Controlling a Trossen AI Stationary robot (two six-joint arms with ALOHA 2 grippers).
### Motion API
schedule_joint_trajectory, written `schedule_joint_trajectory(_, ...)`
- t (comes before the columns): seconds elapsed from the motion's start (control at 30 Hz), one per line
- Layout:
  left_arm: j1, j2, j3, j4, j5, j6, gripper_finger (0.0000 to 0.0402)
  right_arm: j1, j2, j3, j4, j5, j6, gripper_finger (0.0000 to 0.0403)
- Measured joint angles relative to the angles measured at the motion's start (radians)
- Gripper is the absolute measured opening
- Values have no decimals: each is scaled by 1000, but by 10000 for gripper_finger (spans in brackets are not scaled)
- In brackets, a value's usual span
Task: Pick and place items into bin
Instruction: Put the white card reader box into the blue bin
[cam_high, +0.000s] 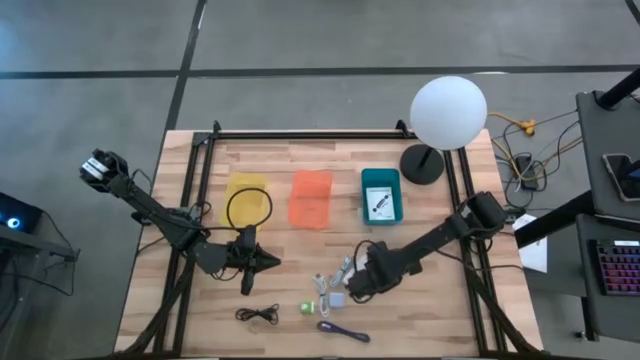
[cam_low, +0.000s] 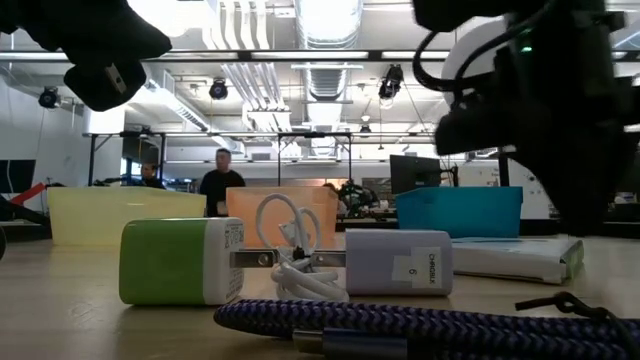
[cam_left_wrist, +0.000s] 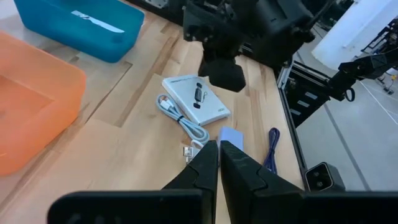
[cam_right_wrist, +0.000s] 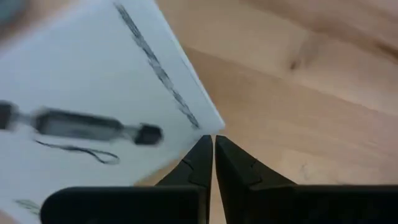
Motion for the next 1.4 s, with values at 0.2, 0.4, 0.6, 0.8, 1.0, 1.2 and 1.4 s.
schedule_joint_trajectory(0.2, 0, 0, 0, 0, 0, 0, 2, -1, 9, -42, 80, -40, -9, 9)
schedule_joint_trajectory(0.4, 0, 0, 0, 0, -1, 0, 2, -39, 9, -45, 117, 0, -70, 9)
schedule_joint_trajectory(0.6, 0, 0, -11, 0, -2, 0, 2, -100, 10, -40, 305, 72, -139, 9)
schedule_joint_trajectory(0.8, 0, 14, -16, -17, -2, 0, 2, -129, 10, -7, 414, 119, -236, 9)
schedule_joint_trajectory(1.0, 33, 106, -14, 38, 167, -47, 2, -84, -17, 9, 413, 133, -213, 9)
schedule_joint_trajectory(1.2, 129, 289, 41, 164, 283, 32, 2, -17, -25, 8, 411, 128, -108, 9)
schedule_joint_trajectory(1.4, 243, 458, 169, 184, 449, 102, 2, 24, -25, 6, 412, 129, 18, 9)
